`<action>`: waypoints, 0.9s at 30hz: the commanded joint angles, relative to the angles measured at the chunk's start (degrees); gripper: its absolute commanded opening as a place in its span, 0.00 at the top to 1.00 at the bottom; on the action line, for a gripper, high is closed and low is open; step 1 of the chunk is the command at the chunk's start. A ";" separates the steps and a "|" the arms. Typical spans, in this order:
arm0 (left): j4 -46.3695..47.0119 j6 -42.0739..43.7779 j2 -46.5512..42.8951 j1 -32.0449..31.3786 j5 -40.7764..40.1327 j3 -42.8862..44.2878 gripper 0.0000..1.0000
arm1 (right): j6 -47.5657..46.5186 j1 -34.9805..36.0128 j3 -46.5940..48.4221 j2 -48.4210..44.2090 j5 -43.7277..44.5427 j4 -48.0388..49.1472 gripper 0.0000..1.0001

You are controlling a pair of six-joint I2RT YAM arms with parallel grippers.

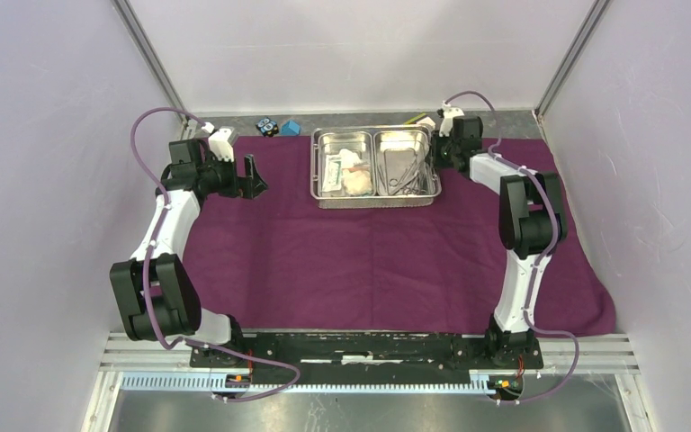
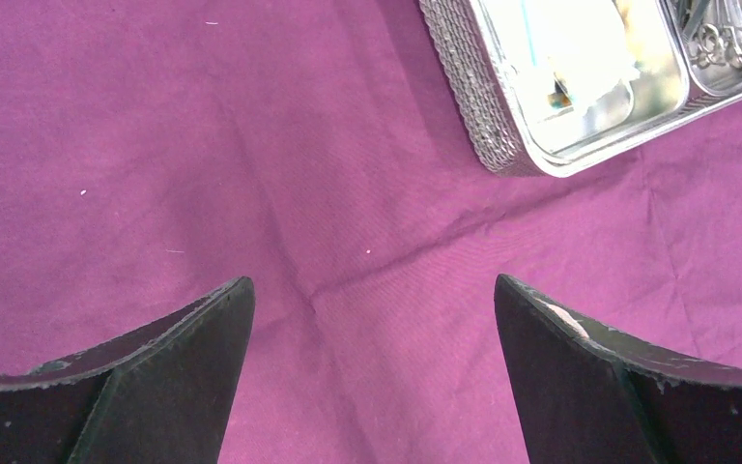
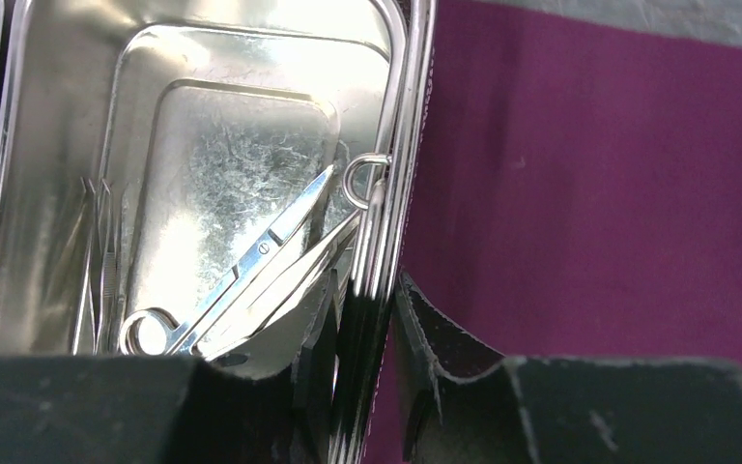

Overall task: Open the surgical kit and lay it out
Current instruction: Move the container from the surgical kit.

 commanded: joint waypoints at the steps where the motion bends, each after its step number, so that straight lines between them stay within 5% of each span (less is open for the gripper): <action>1: 1.89 -1.63 -2.03 -0.25 0.02 -0.10 0.00 | 2.28 -3.13 -5.06 -7.60 -0.86 3.86 0.95; 15: 1.89 -1.49 -1.69 -0.66 0.05 0.04 0.00 | 3.35 -14.98 -8.50 -11.38 -0.66 5.74 1.00; 27: 1.91 -0.87 -0.50 -2.16 -1.74 0.57 0.00 | 5.07 -16.93 -6.01 -7.77 1.72 6.95 1.00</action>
